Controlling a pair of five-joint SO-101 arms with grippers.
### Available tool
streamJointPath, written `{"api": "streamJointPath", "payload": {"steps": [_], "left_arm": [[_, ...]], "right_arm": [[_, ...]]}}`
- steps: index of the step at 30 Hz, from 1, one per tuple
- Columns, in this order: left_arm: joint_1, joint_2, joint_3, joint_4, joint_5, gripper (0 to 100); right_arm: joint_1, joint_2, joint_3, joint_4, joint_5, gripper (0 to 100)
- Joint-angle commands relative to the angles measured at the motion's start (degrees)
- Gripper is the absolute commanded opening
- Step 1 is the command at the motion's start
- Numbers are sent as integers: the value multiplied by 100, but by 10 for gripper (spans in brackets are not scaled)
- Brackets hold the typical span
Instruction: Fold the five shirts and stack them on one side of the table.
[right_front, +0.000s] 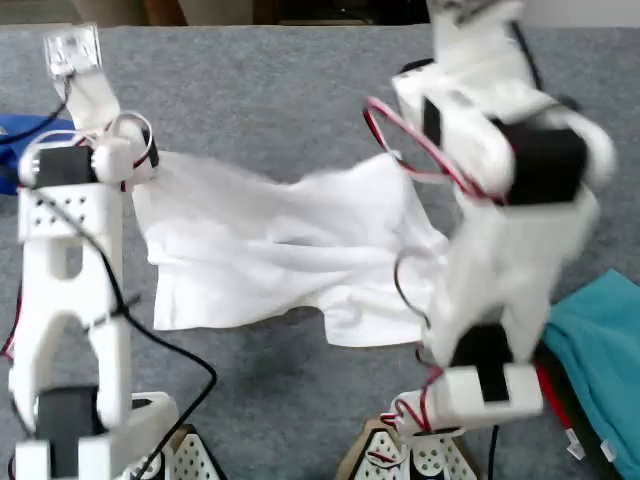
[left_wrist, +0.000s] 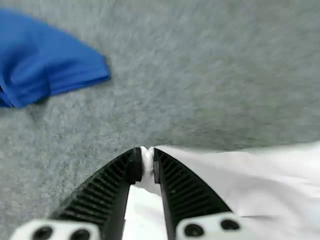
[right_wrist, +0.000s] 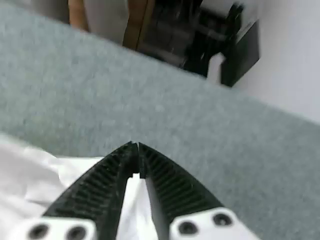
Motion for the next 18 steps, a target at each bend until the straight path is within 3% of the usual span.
{"api": "streamJointPath", "payload": {"steps": [1,5,9,14,18], "left_arm": [[176,-884,-1125,879,26,19],[220,-1464,-1653,1547,9,19],[378,-1490,-1389,1829,9,19],[440,-1499,-369,1776,9,19],[396,-1508,747,1108,0,19]], "right_arm": [[295,-963,-233,-149,53,4],[585,-1692,-145,-316,70,4],[576,-1684,655,-325,176,5],[4,-892,2141,-484,343,5],[-321,-75,2554,-466,290,5]]}}
